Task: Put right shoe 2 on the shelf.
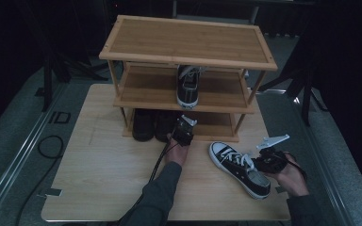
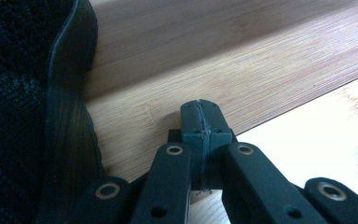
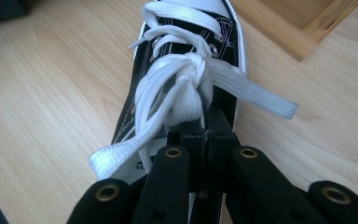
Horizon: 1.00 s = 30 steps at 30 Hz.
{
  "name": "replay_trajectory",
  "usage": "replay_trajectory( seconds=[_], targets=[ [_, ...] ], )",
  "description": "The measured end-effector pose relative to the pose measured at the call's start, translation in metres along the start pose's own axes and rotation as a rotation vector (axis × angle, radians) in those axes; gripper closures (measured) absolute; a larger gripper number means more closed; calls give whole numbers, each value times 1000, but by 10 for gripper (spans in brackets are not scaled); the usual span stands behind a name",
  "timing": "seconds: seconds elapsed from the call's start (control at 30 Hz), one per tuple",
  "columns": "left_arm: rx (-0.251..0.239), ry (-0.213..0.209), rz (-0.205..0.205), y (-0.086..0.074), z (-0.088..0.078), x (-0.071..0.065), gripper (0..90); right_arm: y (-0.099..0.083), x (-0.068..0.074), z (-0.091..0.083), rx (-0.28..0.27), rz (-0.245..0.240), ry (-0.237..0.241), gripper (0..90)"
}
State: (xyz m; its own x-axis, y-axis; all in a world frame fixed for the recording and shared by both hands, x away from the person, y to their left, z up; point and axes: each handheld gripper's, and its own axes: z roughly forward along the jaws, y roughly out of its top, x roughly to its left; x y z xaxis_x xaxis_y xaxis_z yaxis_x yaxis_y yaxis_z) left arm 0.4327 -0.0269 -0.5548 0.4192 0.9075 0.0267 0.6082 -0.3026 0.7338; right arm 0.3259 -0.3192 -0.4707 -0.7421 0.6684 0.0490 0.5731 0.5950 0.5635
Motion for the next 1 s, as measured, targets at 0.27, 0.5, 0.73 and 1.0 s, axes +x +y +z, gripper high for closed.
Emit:
replay_trajectory(
  seconds=[0.27, 0.5, 0.73, 1.0],
  targets=[
    [0, 0, 0, 0, 0, 0, 898, 8, -2, -16, -40, 0, 10, 887],
    [1, 1, 2, 0, 0, 0, 898, 19, -2, -22, -49, -27, 13, 887],
    [1, 1, 1, 0, 0, 0, 898, 31, -1, -32, -59, -54, 16, 887],
    [2, 2, 2, 0, 0, 0, 898, 46, 0, -43, -70, -99, 21, 887]
  ],
)
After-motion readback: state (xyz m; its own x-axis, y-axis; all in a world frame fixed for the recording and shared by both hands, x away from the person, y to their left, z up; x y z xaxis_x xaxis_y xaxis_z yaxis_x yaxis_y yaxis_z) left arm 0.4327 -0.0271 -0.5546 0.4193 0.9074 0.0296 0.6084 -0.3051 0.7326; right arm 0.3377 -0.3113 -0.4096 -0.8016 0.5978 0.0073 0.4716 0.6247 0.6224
